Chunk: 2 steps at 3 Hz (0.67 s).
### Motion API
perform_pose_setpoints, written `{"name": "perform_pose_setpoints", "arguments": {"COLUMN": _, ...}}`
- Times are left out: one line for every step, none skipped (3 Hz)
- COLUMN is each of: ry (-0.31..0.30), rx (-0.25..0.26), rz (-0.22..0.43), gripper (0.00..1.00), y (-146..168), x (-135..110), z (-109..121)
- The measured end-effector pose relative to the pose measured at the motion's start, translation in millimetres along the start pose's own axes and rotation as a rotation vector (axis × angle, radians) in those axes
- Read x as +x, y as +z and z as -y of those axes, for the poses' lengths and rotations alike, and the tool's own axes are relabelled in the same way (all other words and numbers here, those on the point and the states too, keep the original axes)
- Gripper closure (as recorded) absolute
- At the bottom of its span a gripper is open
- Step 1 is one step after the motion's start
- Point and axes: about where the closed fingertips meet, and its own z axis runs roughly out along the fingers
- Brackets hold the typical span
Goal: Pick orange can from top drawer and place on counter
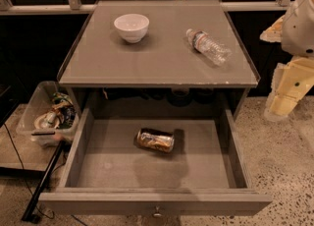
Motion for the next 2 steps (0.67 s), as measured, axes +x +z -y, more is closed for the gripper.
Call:
{"name": "perform_pose_setpoints", "arguments": {"ry": 0.000, "rx": 0.002, "rz": 0.003, "gripper": 0.00, "y": -0.5, "x": -0.5, "z": 0.0}}
{"name": "perform_pose_setpoints", "arguments": {"ry": -0.004, "rx": 0.003, "rz": 0.056, "gripper": 0.00, "y": 7.6, "x": -1.1, "z": -3.0}}
